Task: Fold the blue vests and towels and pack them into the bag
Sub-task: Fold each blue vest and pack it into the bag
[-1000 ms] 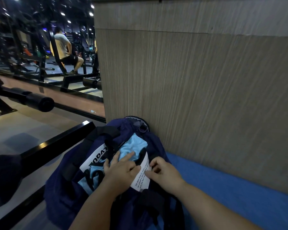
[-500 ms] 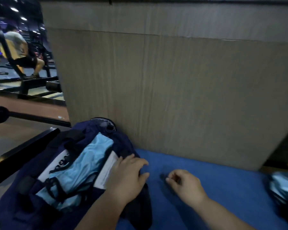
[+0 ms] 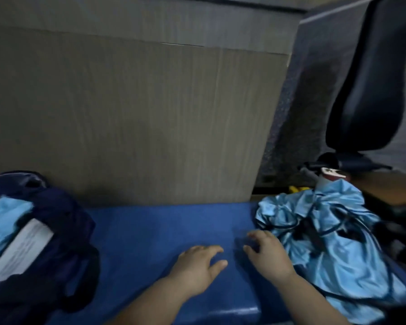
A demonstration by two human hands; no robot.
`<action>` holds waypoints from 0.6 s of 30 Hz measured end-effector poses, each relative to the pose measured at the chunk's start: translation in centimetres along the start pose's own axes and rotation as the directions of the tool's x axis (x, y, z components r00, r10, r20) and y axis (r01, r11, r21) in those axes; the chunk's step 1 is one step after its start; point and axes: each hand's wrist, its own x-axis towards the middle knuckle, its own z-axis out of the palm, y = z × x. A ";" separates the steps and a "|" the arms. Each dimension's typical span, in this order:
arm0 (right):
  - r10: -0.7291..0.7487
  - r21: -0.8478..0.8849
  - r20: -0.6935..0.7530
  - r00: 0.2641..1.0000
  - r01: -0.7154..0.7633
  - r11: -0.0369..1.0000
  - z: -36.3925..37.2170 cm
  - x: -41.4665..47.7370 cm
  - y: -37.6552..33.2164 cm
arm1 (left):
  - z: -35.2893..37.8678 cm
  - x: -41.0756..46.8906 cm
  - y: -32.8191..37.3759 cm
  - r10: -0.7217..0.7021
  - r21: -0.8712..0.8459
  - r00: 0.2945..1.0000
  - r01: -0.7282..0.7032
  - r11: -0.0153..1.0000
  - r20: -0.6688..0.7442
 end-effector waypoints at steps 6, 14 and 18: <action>-0.142 -0.302 -0.354 0.924 0.030 0.953 -4.3 1.0 3.3 | 2.9 4.1 3.9 0.001 -0.039 0.996 0.002 0.999 0.092; 0.064 -0.399 -0.304 0.951 -0.188 0.897 -5.9 2.1 6.1 | 5.9 7.1 6.7 0.005 -0.114 1.000 -0.008 0.993 -0.030; 0.136 -0.207 -0.344 0.929 -0.216 0.954 -7.3 2.4 5.9 | 6.5 8.2 7.8 -0.021 -0.172 1.000 0.020 0.985 -0.001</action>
